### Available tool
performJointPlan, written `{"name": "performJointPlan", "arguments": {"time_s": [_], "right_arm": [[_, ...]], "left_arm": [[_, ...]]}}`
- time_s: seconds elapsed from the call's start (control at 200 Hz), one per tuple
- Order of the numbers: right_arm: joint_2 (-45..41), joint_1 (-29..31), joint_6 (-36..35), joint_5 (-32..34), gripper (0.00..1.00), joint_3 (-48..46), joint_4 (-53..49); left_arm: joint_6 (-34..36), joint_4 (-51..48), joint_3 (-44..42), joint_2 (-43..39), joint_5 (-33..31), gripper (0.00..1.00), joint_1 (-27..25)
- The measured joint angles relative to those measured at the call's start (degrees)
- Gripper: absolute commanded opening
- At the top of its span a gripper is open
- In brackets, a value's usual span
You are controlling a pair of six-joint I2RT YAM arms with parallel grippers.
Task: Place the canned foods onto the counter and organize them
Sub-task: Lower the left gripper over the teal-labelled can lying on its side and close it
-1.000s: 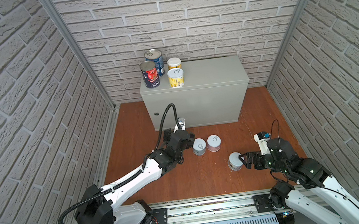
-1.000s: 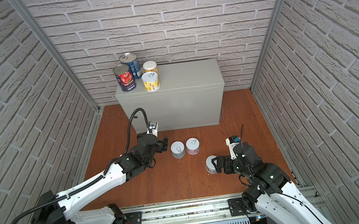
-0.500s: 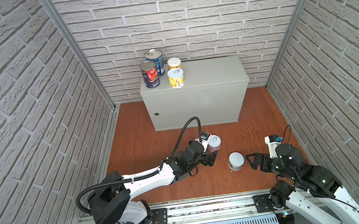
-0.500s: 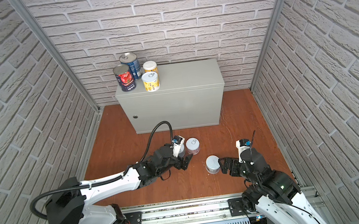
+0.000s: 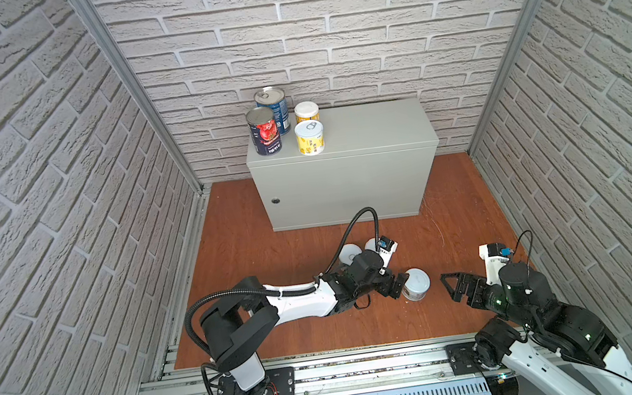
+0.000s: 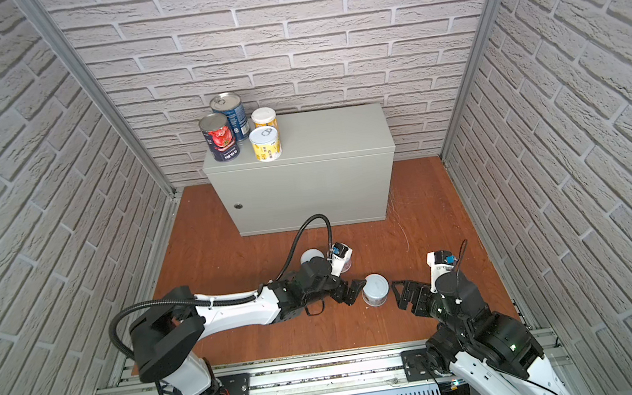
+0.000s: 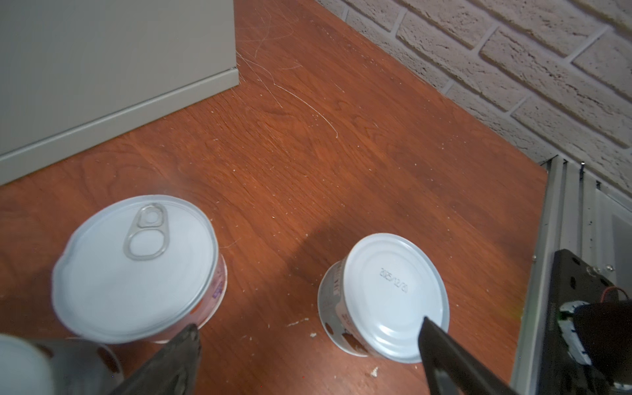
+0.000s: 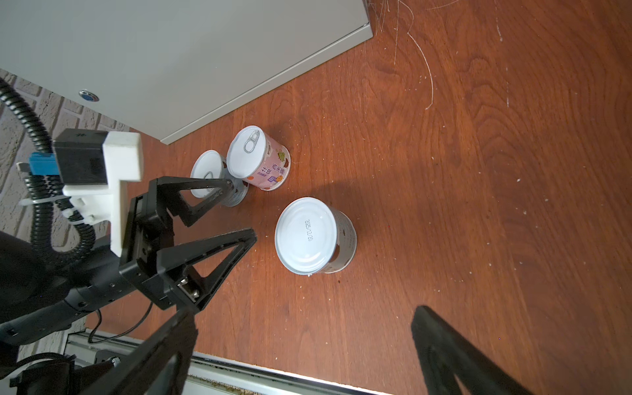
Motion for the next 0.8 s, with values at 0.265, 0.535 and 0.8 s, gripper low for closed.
{"name": "performJointPlan", "arguments": {"time_s": [0.265, 0.535, 0.8], "right_arm": [[0.04, 0.00, -0.17, 1.29, 0.99, 0.00, -0.74], [0.04, 0.00, -0.17, 2.25, 0.99, 0.00, -0.90], [0.02, 0.00, -0.13, 2.99, 0.99, 0.52, -1.75]], "left_arm": [[-0.79, 0.31, 2.69, 4.00, 2.45, 0.98, -0.72], [-0.39, -0.15, 6.38, 6.75, 4.83, 0.98, -1.53], [1.09, -3.41, 11.85, 9.90, 4.94, 0.97, -2.80]]}}
